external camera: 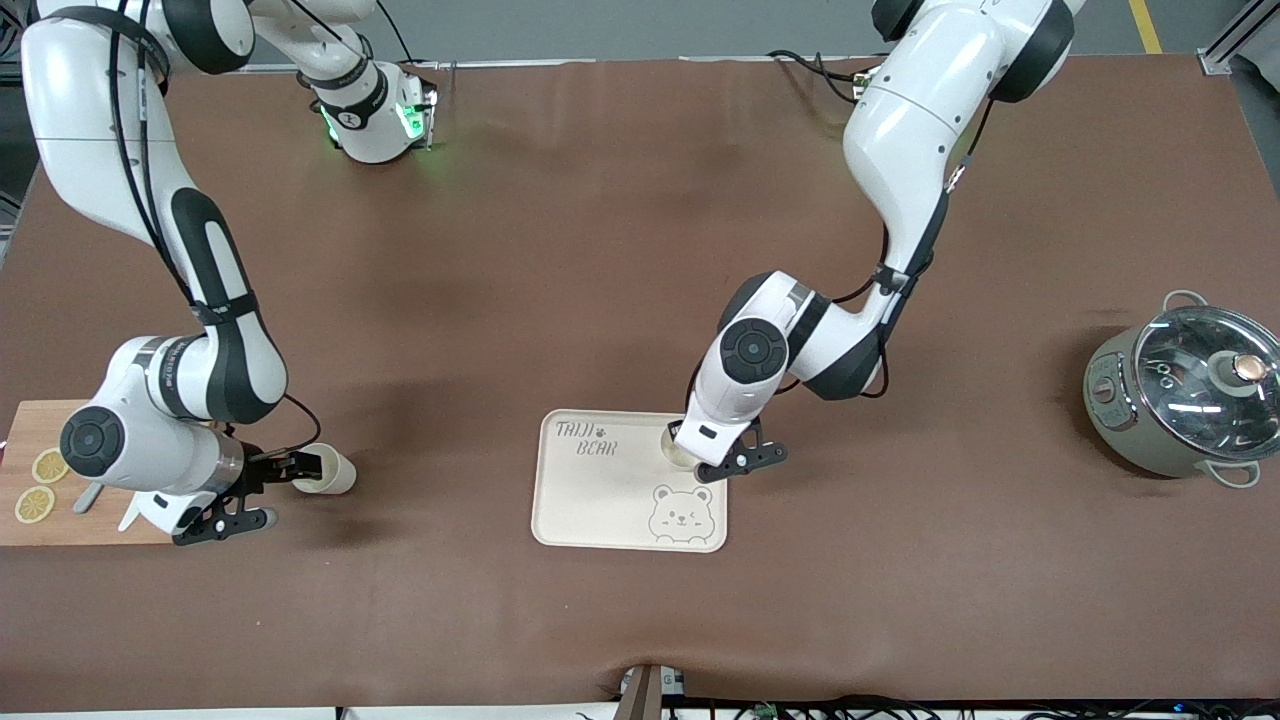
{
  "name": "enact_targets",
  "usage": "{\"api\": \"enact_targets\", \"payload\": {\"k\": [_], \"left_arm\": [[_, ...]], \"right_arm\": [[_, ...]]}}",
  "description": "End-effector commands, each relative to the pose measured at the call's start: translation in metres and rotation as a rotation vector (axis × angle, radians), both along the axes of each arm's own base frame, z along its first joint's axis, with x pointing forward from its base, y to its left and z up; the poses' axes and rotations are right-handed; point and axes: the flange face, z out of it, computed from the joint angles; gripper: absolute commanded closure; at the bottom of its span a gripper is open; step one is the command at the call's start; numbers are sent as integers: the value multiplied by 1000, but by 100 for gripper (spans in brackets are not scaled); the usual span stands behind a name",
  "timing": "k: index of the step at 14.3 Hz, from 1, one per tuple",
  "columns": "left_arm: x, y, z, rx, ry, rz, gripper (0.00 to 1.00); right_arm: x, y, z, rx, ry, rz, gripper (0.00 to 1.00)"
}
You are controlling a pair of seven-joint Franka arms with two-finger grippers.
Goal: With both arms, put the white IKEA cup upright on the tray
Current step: 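Lower the cup onto the tray and open the left gripper, then withdraw the left gripper while the right gripper grasps the second cup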
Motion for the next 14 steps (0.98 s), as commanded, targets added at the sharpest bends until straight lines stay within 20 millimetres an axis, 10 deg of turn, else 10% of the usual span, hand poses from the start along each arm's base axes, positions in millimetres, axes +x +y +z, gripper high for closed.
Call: {"api": "enact_targets", "payload": {"k": [1,7,14], "left_arm": [[0,-8,2,18,-30,-9,0],[-4,13,26,108,78,-49,0],[23,81,106,141,163,-113,0]], "right_arm": [[-2,-2,-3,8,-4,14,0],[-4,1,-16,9,-7,16,0],[-5,8,-28,20,-1,16,0]]}}
